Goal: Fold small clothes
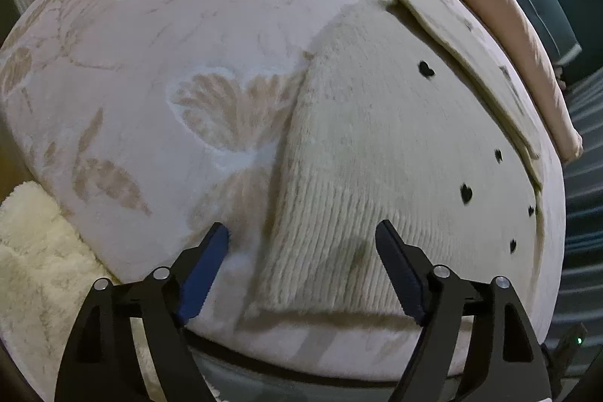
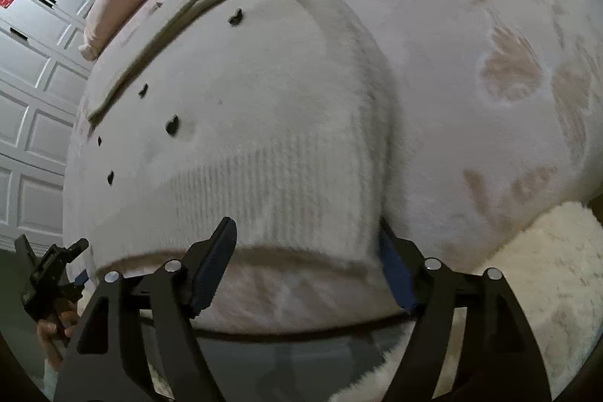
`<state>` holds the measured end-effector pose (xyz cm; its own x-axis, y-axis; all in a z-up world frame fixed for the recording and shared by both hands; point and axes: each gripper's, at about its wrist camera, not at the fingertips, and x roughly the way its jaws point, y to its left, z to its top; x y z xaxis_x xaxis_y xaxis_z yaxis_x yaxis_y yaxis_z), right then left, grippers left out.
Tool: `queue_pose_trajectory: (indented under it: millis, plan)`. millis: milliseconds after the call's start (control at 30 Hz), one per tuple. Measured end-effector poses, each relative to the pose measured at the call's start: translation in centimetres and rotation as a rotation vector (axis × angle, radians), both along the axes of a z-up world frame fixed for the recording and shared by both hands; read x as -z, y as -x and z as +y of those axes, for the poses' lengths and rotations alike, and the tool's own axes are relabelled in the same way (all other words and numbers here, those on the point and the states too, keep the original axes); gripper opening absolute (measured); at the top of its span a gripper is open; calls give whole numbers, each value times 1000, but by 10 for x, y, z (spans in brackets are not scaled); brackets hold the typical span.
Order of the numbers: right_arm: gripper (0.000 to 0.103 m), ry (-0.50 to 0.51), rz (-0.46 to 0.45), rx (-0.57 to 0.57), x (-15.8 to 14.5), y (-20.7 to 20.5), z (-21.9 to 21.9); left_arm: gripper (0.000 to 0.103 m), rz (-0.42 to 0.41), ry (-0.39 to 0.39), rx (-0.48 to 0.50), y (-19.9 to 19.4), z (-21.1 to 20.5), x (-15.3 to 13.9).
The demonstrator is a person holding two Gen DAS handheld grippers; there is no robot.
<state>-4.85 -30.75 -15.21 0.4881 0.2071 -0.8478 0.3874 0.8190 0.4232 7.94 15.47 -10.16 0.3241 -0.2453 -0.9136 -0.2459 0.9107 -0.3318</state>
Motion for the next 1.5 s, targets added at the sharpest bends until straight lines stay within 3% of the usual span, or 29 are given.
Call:
queue_pose_trajectory:
  millis: [133, 200, 267, 300, 333, 367, 467, 667, 767, 867, 1033, 1133, 1167, 1233, 1400, 1433, 1467, 1500]
  plan:
    - [72, -18, -23, 10, -1, -11, 2, 82, -17, -65, 21, -10, -12, 0]
    - [66, -26, -26, 20, -3, -13, 1, 79, -31, -47, 44, -12, -17, -3]
    - [45, -15, -26, 19, -4, -17, 2, 53, -41, 11, 78, -13, -20, -7]
    - [35, -7, -32, 11, -7, -18, 4, 45, -35, 29, 92, -15, -23, -9]
    - [17, 7, -37, 9, -10, -18, 5, 24, -33, 43, 102, -16, -24, -10]
    - [7, 19, -47, 8, -14, -17, 5, 6, -33, 55, 110, -15, -24, -11]
    - [5, 33, -92, 23, -30, -6, 3, 6, -69, 96, 111, -11, -23, -29]
    - [4, 122, -135, -40, -66, 29, 6, 4, -124, 70, 174, 19, -12, -71]
    - [4, 161, -81, -97, -66, 53, 13, 4, -98, 43, 211, 44, -8, -74]
    - [4, 179, 21, -182, -56, 92, 22, 4, -22, 0, 270, 84, -4, -68]
    - [4, 108, 200, -294, -39, 155, 34, 4, 125, 23, 293, 158, 11, -58]
    - [4, 81, 233, -338, -47, 169, 37, 4, 151, 38, 269, 166, 19, -69]
    - [4, 69, 213, -335, -54, 161, 33, 4, 135, 44, 260, 160, 21, -75]
    - [4, 79, 125, -315, -76, 132, 21, 4, 26, 85, 259, 120, 18, -104]
    - [8, 98, -245, -126, -143, 2, -47, 6, -318, 79, 319, -10, -28, -179]
    - [13, 120, -305, -83, -152, -20, -57, 9, -391, 69, 305, -37, -39, -191]
    - [28, 151, -347, -30, -159, -38, -64, 18, -435, 63, 300, -59, -50, -197]
    - [35, 179, -379, 44, -166, -54, -72, 20, -457, 59, 273, -72, -57, -200]
